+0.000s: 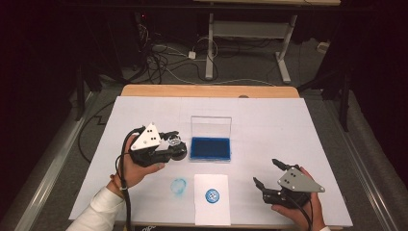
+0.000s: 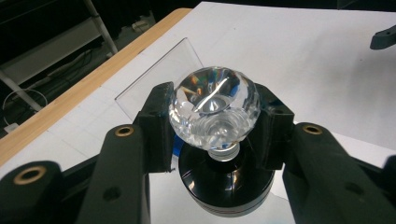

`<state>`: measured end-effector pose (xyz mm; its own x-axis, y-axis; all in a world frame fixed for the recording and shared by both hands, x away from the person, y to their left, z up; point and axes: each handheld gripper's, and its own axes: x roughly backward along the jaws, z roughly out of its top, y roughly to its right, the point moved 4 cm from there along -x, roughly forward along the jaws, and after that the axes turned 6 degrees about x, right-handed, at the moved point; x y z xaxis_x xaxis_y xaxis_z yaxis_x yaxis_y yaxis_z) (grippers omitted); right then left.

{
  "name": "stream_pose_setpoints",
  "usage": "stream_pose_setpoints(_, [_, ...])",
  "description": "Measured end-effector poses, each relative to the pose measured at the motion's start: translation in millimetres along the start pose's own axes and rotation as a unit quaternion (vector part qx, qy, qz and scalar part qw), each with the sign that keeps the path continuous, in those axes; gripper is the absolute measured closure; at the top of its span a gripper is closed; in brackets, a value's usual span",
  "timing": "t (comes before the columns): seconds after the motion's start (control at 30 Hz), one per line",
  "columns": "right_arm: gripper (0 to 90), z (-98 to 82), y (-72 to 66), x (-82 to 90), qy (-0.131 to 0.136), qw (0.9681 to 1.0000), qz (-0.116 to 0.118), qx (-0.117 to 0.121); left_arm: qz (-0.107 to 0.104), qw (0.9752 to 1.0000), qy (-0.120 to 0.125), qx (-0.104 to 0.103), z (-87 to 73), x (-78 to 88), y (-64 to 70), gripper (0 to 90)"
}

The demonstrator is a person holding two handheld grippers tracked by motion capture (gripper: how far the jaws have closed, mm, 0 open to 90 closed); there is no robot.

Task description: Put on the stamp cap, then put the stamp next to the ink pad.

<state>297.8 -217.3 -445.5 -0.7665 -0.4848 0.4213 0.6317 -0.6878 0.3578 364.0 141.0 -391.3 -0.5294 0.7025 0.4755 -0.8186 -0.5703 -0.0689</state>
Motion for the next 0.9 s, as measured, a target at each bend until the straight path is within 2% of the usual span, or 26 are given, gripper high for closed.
stream_pose_setpoints(0.4, [20.0, -0.3, -0.4, -1.5, -0.004, 1.0, 0.002, 0.003, 0.016, 0.9998, -0.007, 0.008, -3.7, -3.7, -11.9, 54.7])
stream_pose_setpoints(0.6, [20.0, -0.8, -0.9, -2.4, -0.005, 1.0, 0.004, 0.001, 0.019, 0.9996, -0.013, 0.014, -5.3, -9.9, -17.5, 54.7])
stream_pose_setpoints(0.9, [20.1, -1.6, -4.2, -1.8, -0.007, 0.9999, 0.009, 0.012, 0.023, 0.9993, -0.025, 0.016, -7.1, -23.6, -23.5, 54.8])
